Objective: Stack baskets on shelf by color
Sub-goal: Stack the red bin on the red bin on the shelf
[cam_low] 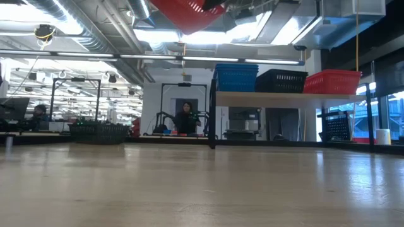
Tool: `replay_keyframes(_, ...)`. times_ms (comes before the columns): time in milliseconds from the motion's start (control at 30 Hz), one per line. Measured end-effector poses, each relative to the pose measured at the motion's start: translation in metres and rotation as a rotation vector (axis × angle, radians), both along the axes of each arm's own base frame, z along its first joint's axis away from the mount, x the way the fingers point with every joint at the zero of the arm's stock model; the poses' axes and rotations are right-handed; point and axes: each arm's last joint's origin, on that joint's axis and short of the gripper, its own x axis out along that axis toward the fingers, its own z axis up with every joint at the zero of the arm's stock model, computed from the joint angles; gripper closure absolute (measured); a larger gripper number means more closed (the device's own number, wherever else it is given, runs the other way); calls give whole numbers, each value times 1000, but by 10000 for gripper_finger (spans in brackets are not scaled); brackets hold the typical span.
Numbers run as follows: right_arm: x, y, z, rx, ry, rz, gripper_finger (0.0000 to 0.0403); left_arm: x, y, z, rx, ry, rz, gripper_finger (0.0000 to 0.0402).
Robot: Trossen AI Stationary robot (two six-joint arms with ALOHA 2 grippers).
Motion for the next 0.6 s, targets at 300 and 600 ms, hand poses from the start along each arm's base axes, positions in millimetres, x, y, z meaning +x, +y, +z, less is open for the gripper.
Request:
replay_keyframes(300,0,-1,0,1,1,-1,403,-1,2,-2,8,31,5,328)
replay_keyframes(600,0,-1,0,0,1,-3,403,-1,5,-2,36,75,4,329)
